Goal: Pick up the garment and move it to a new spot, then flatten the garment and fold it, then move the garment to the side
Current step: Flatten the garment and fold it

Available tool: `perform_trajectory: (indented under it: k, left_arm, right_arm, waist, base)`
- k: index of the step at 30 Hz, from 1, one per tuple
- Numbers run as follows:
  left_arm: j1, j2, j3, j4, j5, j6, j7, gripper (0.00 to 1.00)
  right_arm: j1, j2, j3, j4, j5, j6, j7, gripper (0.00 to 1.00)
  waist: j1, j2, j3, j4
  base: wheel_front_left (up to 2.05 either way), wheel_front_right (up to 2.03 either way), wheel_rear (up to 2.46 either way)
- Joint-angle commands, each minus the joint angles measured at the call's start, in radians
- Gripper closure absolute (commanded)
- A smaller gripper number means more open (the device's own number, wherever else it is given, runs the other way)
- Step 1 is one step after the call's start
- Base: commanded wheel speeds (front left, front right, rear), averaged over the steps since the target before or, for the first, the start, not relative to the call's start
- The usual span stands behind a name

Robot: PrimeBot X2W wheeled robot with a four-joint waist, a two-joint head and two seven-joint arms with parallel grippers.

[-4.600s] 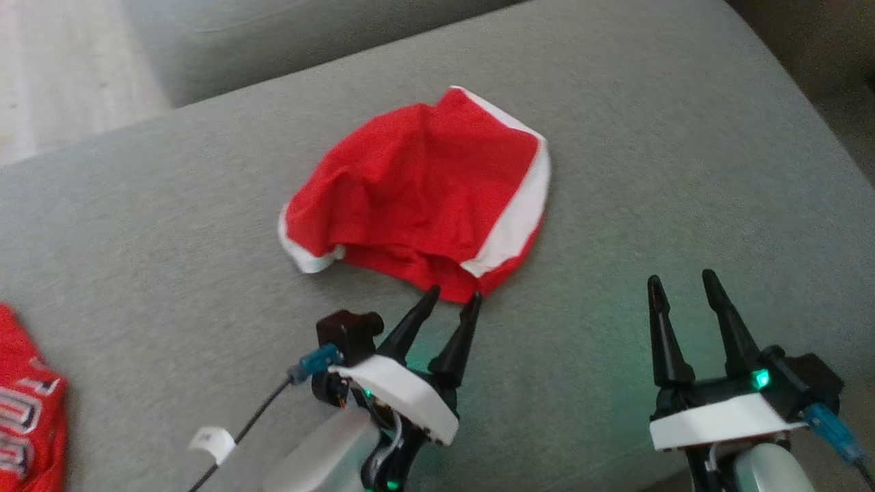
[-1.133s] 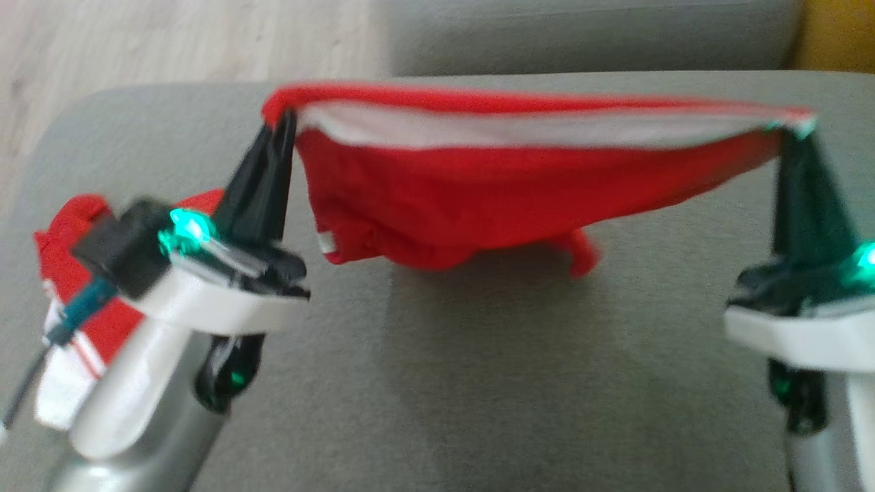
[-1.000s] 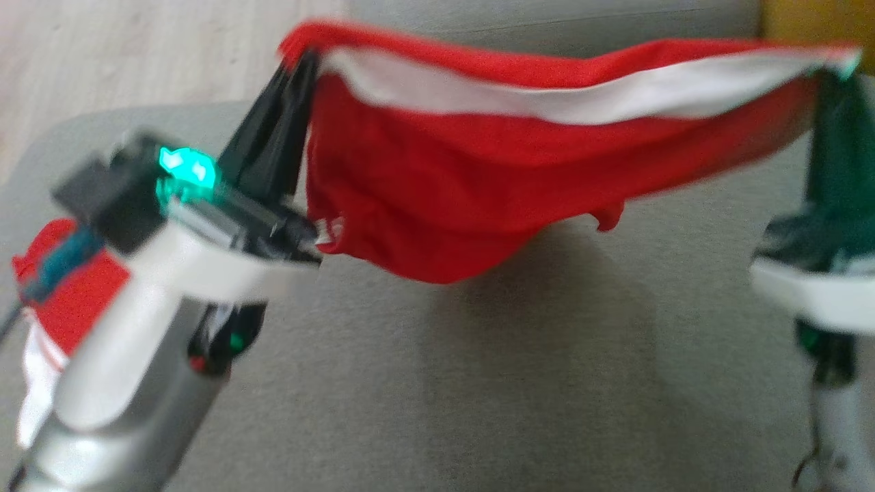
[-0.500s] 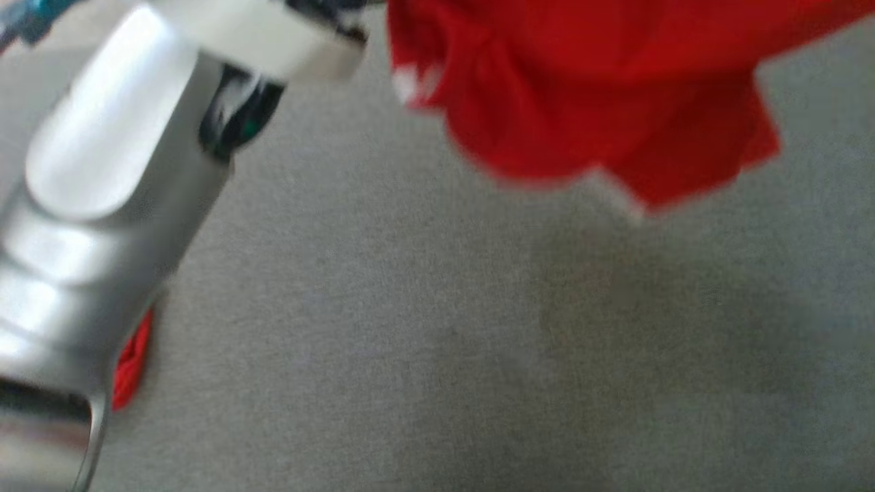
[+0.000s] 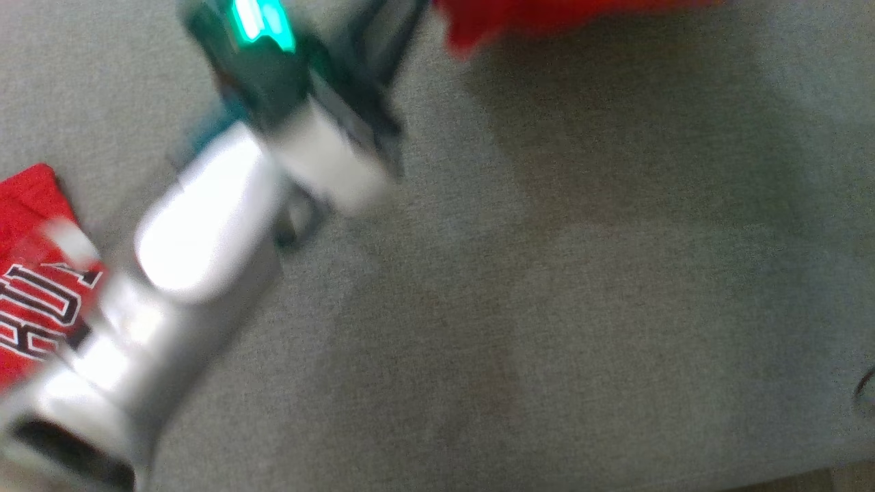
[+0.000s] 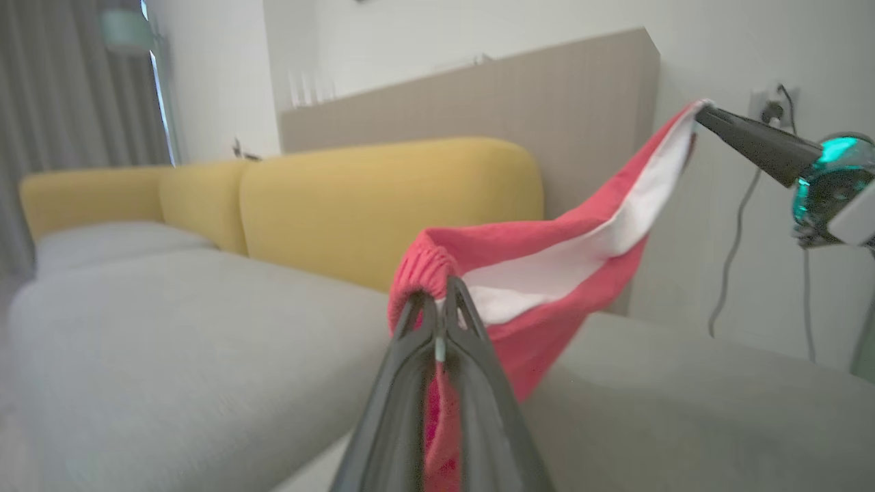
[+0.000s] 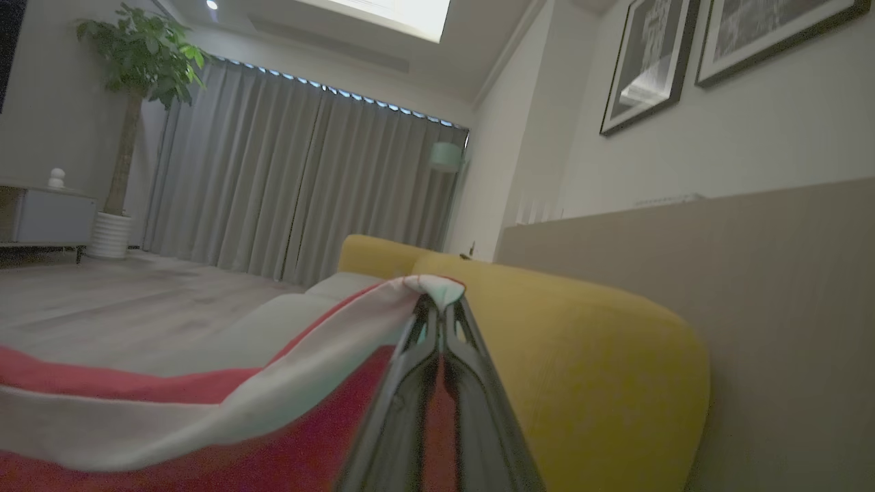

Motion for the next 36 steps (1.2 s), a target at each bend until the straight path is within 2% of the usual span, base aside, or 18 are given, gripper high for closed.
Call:
perform_trajectory:
  k: [1, 4, 8, 15, 18, 26, 31, 36]
  left_arm:
    - [0.052, 0.02, -0.005, -0.045, 0.008, 0.002, -0.004, 1.0]
    - [0.205, 0.026, -0.101, -0.068, -0.044, 0.002, -0.004, 1.0]
    - [0.345, 0.076, -0.215, -0.083, -0.132, 0.002, -0.004, 1.0]
    - [0.463, 0.115, -0.268, -0.14, -0.195, 0.002, -0.004, 1.0]
    - [0.474, 0.114, -0.268, -0.174, -0.206, 0.005, -0.003, 1.0]
    - [0.405, 0.059, -0.18, -0.221, -0.268, 0.005, -0.003, 1.0]
    - [0.34, 0.024, -0.137, -0.186, -0.276, 0.01, -0.004, 1.0]
    - [0.268, -0.011, -0.115, -0.123, -0.257, 0.038, 0.005, 1.0]
  right_arm:
    - [0.054, 0.015, -0.003, -0.037, -0.006, 0.008, -0.001, 1.0]
    - [0.157, 0.059, -0.035, -0.047, -0.005, 0.008, -0.001, 1.0]
    - [0.292, 0.1, -0.07, -0.091, -0.007, 0.008, -0.001, 1.0]
    - [0.468, 0.131, -0.145, -0.155, 0.005, 0.008, -0.001, 1.0]
    - [0.515, 0.133, -0.155, -0.161, 0.0, 0.008, -0.001, 1.0]
    - [0.442, 0.111, -0.166, -0.028, -0.002, 0.008, -0.001, 1.0]
    - [0.337, 0.1, -0.154, 0.073, -0.005, 0.008, -0.001, 1.0]
    - [0.222, 0.067, -0.137, 0.201, 0.006, 0.008, 0.001, 1.0]
  waist:
    - [-0.0002, 0.0, -0.005, -0.005]
    - [-0.0002, 0.0, -0.025, -0.022]
    - [-0.0002, 0.0, -0.062, -0.043]
    - [-0.0002, 0.0, -0.088, -0.042]
    - [-0.0002, 0.0, -0.093, -0.036]
    - [-0.0002, 0.0, -0.082, -0.015]
    - [-0.0002, 0.0, -0.06, -0.003]
    - [-0.0002, 0.0, -0.021, 0.014]
  base:
    - [0.0, 0.0, 0.0]
    - [0.0, 0.0, 0.0]
    - [0.0, 0.0, 0.0]
    - [0.0, 0.0, 0.0]
    - [0.0, 0.0, 0.0]
    - [0.0, 0.0, 0.0]
    - [0.0, 0.0, 0.0]
    - [0.0, 0.0, 0.0]
